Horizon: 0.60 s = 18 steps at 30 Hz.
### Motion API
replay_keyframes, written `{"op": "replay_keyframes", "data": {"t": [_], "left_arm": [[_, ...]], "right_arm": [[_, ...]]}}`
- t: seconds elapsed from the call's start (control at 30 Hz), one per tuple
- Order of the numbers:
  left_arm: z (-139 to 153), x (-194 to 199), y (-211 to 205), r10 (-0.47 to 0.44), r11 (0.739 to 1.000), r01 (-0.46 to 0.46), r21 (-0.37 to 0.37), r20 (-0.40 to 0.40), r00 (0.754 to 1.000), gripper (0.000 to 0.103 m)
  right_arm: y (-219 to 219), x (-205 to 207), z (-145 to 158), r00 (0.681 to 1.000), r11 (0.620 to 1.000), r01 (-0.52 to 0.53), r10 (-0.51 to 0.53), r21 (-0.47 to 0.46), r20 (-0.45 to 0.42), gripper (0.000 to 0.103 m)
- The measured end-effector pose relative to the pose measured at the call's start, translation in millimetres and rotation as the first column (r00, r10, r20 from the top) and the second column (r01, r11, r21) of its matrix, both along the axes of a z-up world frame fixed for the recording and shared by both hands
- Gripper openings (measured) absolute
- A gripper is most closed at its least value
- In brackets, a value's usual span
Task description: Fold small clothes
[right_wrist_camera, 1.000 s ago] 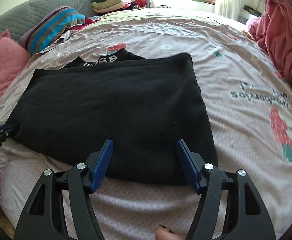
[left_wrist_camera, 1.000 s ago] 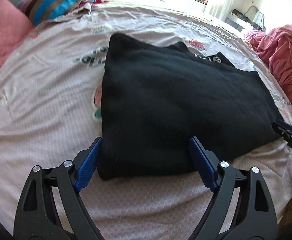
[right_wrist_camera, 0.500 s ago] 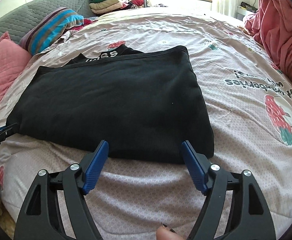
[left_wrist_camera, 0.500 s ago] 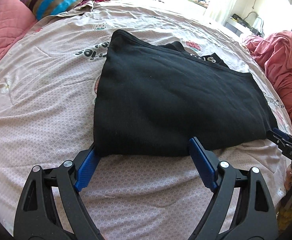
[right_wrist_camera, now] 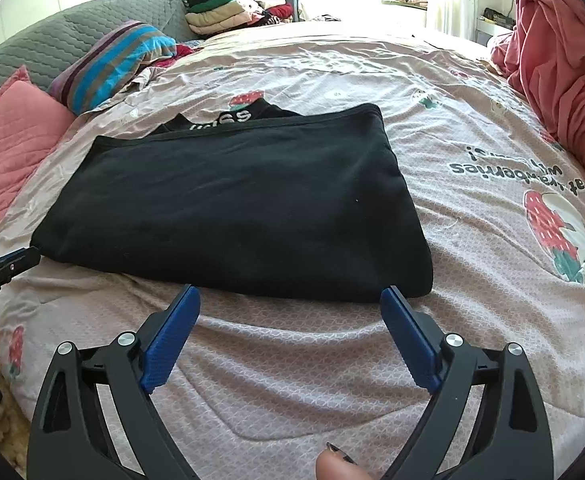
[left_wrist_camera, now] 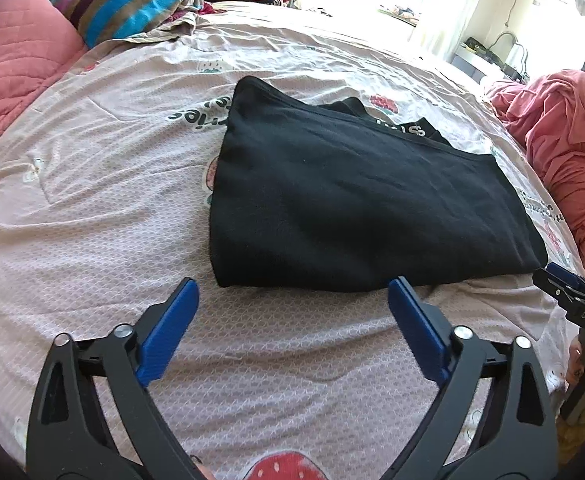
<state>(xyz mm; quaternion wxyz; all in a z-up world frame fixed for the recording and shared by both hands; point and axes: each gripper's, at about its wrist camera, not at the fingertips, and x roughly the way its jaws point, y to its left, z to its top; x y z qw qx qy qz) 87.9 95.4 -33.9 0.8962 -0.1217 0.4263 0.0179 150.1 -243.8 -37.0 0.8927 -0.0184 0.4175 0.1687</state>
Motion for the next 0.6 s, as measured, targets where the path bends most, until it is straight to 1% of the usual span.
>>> {"op": "replay_keyframes", "data": {"t": [0.1,0.33,0.6], "left_arm": [[4.7,-4.5,1.6,0.013,1.000,-0.013,-0.001,0.013,1.000,0.093],[13.3,-15.8,3.8,0.032,0.999,-0.031,-0.008,0.027,0.999,0.093],[20.8,-25.9,7.8,0.043,0.999,-0.043,-0.010,0.042,0.998,0.093]], "right_arm": [[3.4,-3.5,3.2,1.000,1.000,-0.013,0.013,0.001,0.007,0.093],[13.8,-14.5,13.9,0.998,0.999,-0.043,0.043,0.001,0.043,0.098],[29.2,-25.9,23.4,0.993,0.996,-0.086,0.087,-0.010,0.080,0.098]]}}
